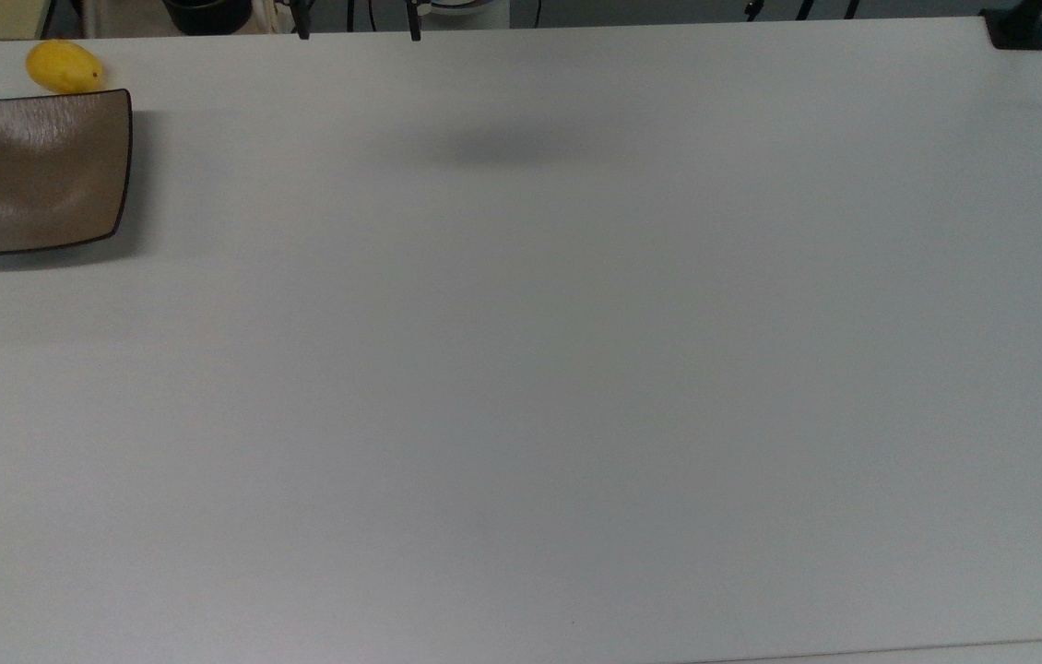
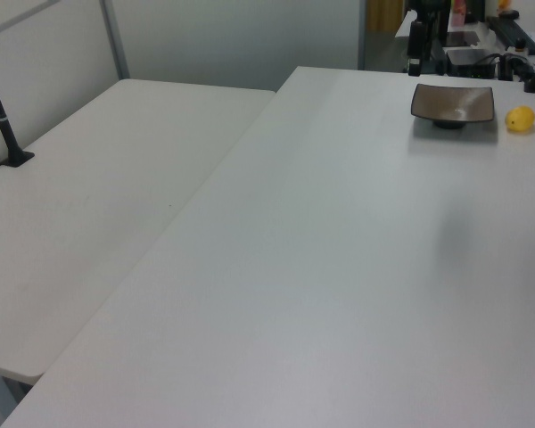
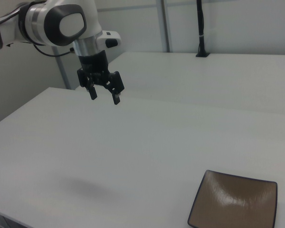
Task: Put potatoes on a ceramic plate
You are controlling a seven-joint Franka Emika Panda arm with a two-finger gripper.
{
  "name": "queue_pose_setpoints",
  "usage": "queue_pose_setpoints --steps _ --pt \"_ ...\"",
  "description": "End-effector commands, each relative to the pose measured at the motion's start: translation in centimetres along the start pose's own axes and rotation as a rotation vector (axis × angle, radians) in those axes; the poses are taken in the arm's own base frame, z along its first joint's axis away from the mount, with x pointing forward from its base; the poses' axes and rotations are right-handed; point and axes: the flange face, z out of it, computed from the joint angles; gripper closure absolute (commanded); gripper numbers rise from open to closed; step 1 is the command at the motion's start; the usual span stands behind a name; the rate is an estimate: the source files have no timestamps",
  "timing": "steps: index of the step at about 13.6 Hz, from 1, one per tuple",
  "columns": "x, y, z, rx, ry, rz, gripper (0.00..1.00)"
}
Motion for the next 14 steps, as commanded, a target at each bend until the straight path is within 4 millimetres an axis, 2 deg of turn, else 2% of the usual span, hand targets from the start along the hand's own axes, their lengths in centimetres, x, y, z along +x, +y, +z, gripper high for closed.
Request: queue_pose_setpoints --steps 1,14 --pt "-0.8 -0.1 -0.1 -0.011 0.019 0.014 0.0" --pt "-0.7 1.1 0.0 -0.011 0.007 0.027 0.0"
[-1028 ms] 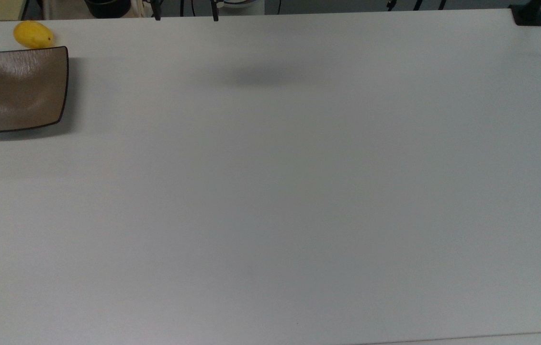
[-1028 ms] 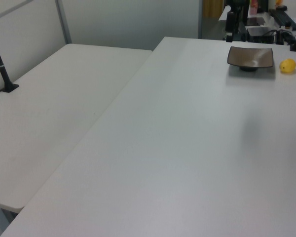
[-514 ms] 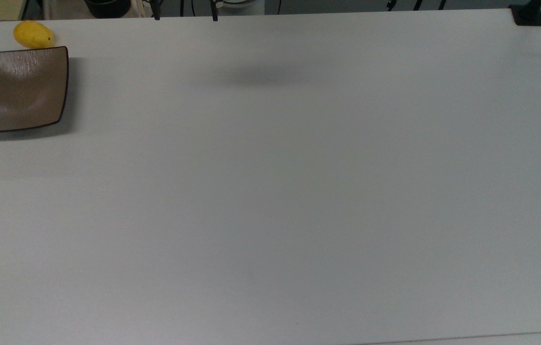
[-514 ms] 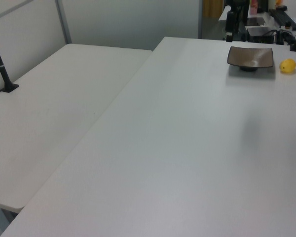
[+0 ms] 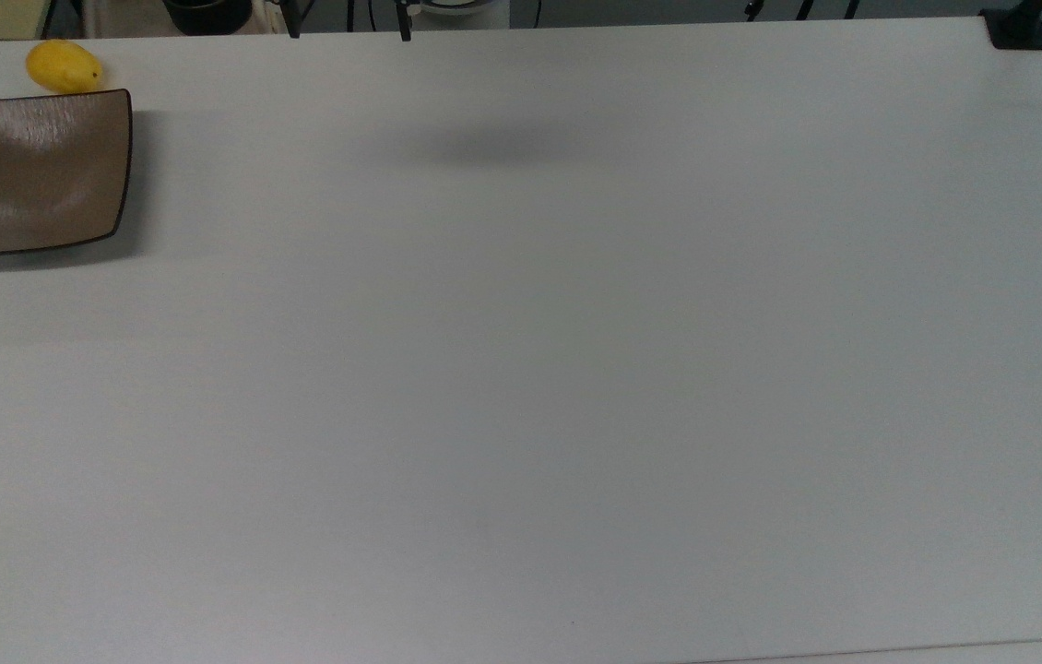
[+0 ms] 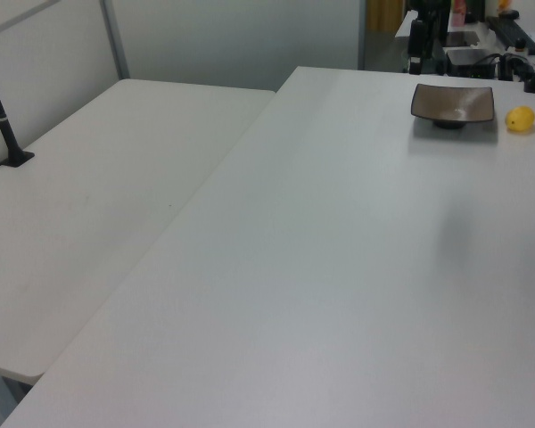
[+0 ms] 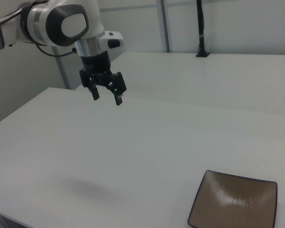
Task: Put potatoes on a ceramic plate
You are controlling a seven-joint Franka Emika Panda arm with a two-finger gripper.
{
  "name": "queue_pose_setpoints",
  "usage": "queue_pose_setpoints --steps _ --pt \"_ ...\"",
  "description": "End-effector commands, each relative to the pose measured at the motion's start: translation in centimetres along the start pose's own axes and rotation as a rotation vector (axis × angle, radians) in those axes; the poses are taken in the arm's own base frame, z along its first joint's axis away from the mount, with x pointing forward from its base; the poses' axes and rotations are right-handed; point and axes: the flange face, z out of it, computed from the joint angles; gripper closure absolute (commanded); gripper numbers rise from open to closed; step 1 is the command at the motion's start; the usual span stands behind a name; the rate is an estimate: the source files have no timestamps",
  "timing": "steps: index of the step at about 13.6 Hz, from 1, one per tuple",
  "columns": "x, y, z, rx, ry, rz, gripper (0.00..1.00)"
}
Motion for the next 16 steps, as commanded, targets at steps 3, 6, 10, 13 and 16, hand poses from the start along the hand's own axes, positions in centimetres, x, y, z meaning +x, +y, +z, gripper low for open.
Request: queue_pose_setpoints --steps 3,6,10,13,16 --pt "-1.0 1.2 0.0 -0.013 0.012 -0.013 0.0" --pt "-4.8 5.4 -0.1 -0.032 0.027 -0.141 0.0" --pt "-7.5 10.9 1.6 -0.049 -0.003 -0.331 0.0" --pt "-9.2 15.7 3.0 -0.083 -0.058 -0.498 0.0" --pt "-11.2 21.4 5.0 -0.123 -0.057 -0.569 0.0"
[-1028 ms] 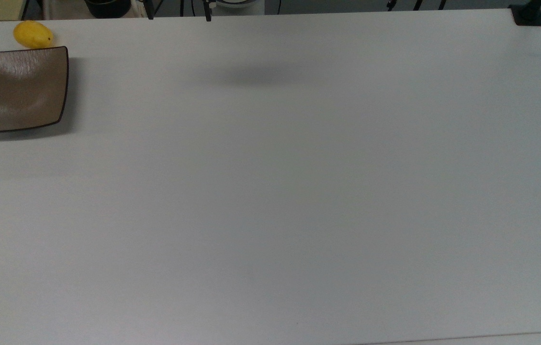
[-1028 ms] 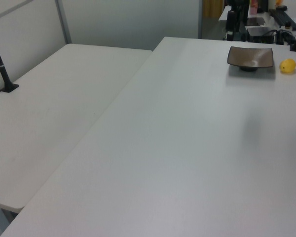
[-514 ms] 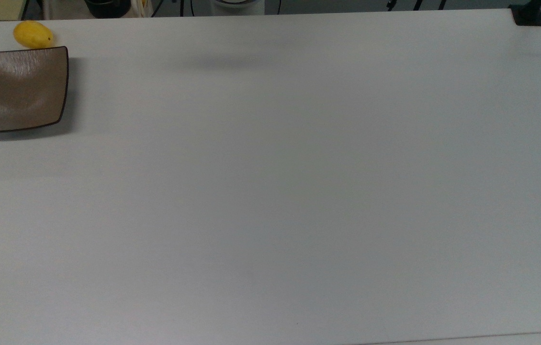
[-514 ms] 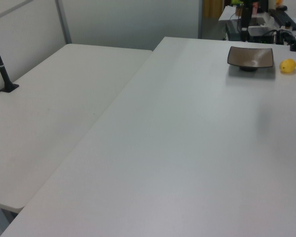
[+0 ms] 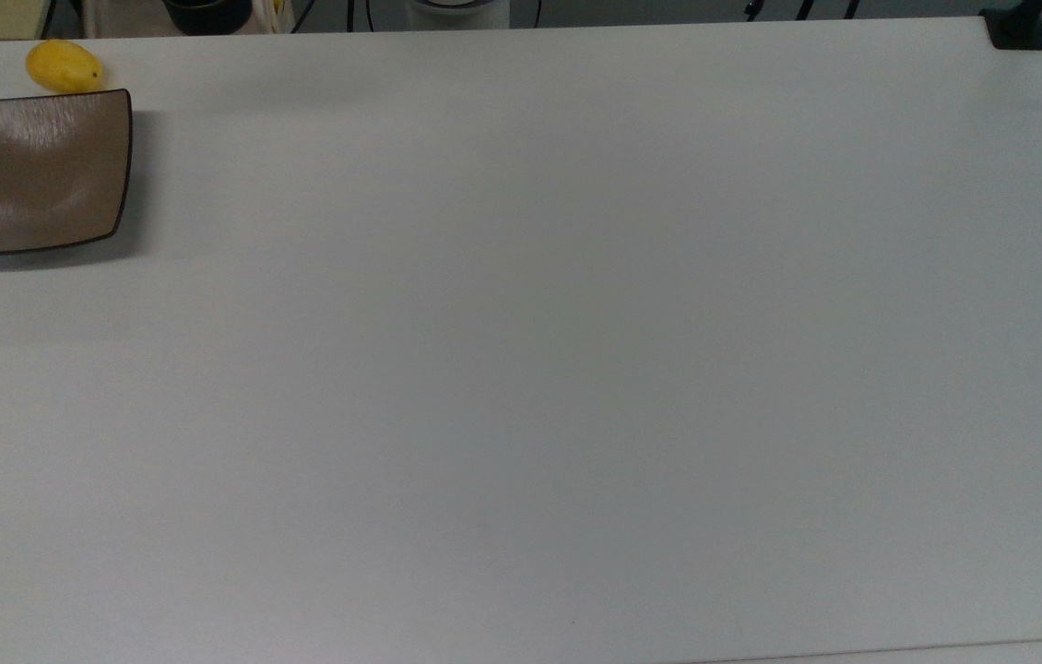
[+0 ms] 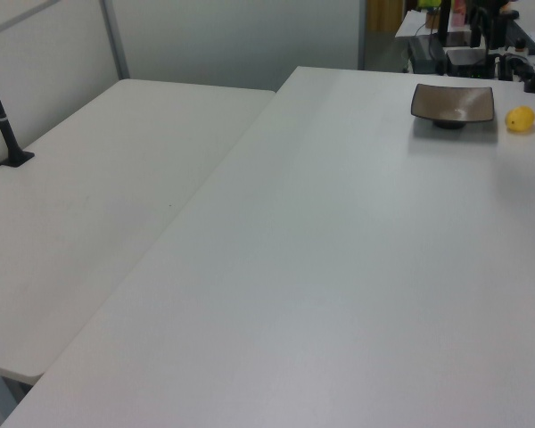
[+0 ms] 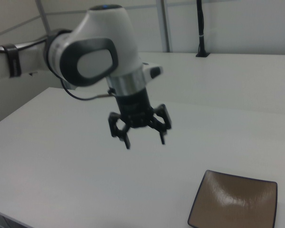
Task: Put potatoes on a ceramic plate
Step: 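Move the open gripper over to the yellow potato beside the plate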
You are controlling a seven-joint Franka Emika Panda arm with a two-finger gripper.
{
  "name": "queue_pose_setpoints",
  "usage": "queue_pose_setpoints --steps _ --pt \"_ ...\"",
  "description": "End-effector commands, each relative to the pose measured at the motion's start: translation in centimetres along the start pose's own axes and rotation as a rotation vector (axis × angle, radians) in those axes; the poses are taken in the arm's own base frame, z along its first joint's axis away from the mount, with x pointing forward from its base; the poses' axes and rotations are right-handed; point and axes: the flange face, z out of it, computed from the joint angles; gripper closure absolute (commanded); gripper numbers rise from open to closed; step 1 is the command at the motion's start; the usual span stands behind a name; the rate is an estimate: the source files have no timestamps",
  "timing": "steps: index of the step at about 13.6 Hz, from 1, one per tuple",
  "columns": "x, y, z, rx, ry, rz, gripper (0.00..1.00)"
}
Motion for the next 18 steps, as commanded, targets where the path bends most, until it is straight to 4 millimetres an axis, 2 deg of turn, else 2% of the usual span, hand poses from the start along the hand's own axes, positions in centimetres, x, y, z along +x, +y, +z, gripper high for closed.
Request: queue_pose_setpoints --steps 1,4,8,12,13,16,18 --pt "-4.5 3.1 3.1 -0.055 -0.058 -0.115 0.0" --pt "-7.9 5.4 7.1 -0.073 -0.124 -0.166 0.0" --pt "-10.5 8.1 12.6 -0.089 -0.21 -0.213 0.0" --pt "-12.4 10.2 16.4 -0.082 -0.27 -0.363 0.0" --pt "-13.6 10.7 17.1 -0.084 -0.279 -0.383 0.0" --pt "-15.9 11.4 19.7 -0.098 -0.281 -0.456 0.0" --pt "-16.3 11.6 20.9 -0.087 -0.305 -0.478 0.0"
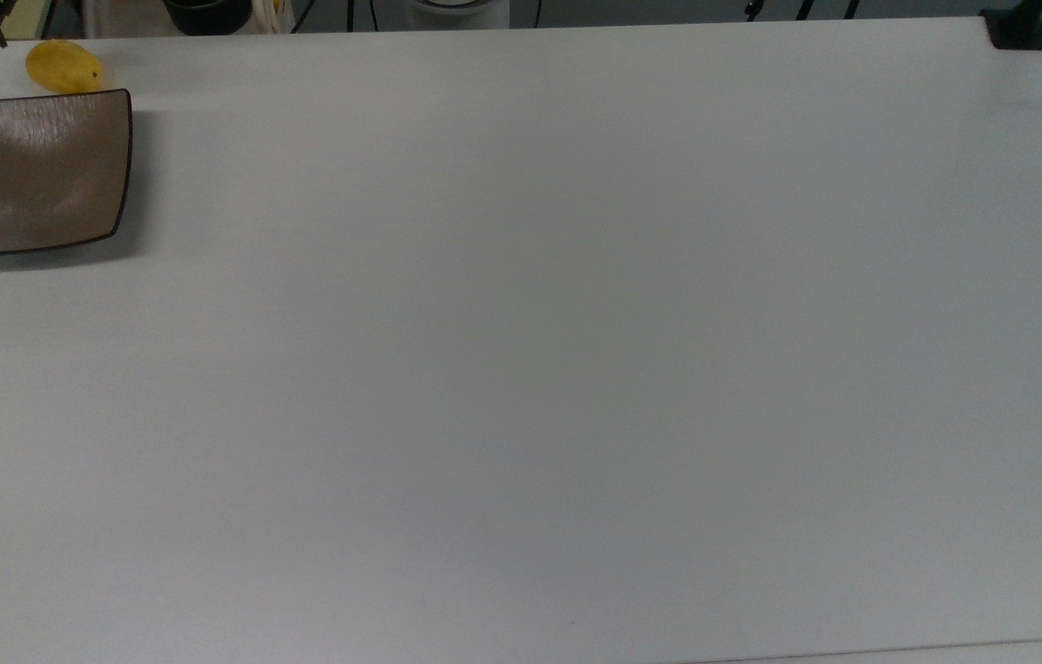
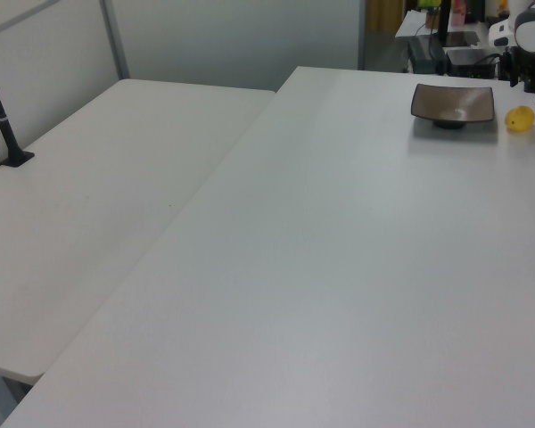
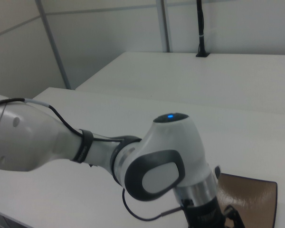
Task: Put potatoes on a ceramic plate
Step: 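Move the open gripper over to the yellow potato beside the plate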
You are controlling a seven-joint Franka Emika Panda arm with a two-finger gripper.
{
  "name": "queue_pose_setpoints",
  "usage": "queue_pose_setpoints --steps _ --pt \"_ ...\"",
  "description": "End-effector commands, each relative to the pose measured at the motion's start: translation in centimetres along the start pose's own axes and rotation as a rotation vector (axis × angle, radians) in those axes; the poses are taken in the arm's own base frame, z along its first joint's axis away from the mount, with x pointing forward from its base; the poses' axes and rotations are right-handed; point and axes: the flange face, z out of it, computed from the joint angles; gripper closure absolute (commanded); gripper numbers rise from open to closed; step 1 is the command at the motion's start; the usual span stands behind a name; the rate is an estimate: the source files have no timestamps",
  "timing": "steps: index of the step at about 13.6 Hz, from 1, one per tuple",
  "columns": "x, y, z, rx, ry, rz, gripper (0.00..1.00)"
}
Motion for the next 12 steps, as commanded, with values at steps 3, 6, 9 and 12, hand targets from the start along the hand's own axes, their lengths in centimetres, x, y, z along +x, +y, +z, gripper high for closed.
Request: queue_pose_setpoints --steps 3,6,9,12 --pt "0.0 -0.5 3.8 0.026 -0.013 -0.061 0.0" --pt "0.4 -0.5 4.5 0.038 -0.011 -0.067 0.0" --pt "1.1 -0.4 4.9 0.034 -0.005 -0.077 0.0" --pt "1.6 -0.2 5.5 0.037 -0.002 -0.081 0.0"
